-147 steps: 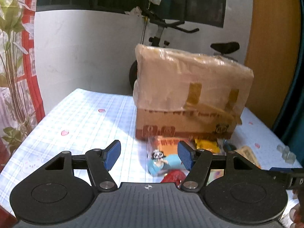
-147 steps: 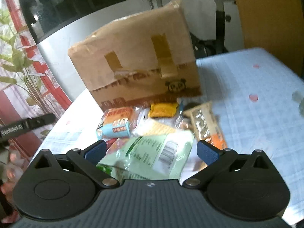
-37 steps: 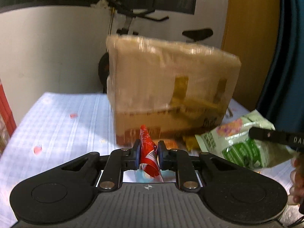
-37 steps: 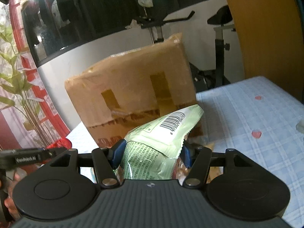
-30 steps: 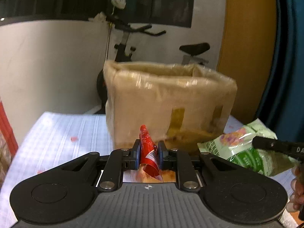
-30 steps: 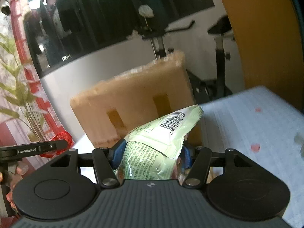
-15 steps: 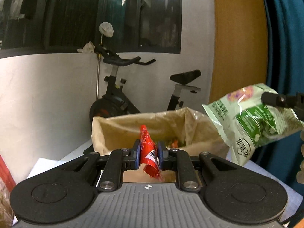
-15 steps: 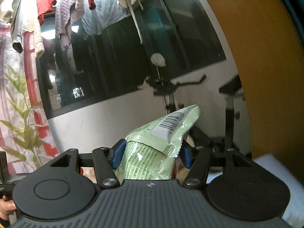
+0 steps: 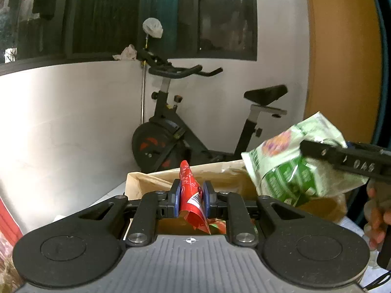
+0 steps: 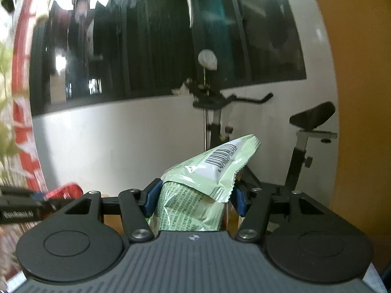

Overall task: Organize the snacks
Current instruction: 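Carry both packets over the box and open both tools to drop them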

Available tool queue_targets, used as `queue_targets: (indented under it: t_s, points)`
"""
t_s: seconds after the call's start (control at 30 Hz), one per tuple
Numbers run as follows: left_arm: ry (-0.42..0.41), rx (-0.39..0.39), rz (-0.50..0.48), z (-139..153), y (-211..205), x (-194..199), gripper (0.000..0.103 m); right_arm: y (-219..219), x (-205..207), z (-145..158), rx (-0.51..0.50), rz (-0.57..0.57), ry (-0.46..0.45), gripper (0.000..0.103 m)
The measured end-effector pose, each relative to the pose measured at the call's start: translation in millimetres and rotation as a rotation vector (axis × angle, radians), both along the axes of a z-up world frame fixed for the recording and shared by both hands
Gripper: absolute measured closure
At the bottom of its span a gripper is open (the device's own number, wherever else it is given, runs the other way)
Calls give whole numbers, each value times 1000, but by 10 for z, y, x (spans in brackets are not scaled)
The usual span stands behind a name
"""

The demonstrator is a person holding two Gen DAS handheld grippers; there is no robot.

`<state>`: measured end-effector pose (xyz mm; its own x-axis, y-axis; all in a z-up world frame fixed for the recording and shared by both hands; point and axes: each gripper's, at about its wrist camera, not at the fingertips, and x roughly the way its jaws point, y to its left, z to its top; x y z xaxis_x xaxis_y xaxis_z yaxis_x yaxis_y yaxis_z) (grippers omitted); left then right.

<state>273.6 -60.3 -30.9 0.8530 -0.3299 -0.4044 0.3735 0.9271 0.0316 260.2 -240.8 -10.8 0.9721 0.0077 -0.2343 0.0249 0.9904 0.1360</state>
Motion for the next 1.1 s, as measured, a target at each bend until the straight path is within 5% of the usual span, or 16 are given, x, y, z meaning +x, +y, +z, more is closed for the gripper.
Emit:
queue_targets:
  t_s: [0.27, 0.43, 0.53, 0.6, 1.1]
  points:
    - [35, 5, 22, -76, -29, 172, 78, 93, 199, -317, -7, 21, 114, 42]
    - [43, 36, 43, -140, -74, 218, 45, 89, 204, -365, 6, 5, 153, 33]
    - [71, 3, 46, -150, -9, 233, 38, 74, 164, -332, -22, 0, 149, 15]
    - [72, 0, 65, -145, 29, 238, 34, 42, 120, -294, -24, -3, 134, 15]
    - [40, 3, 100, -23, 147, -72, 30, -44, -261, -71, -26, -1, 96, 15]
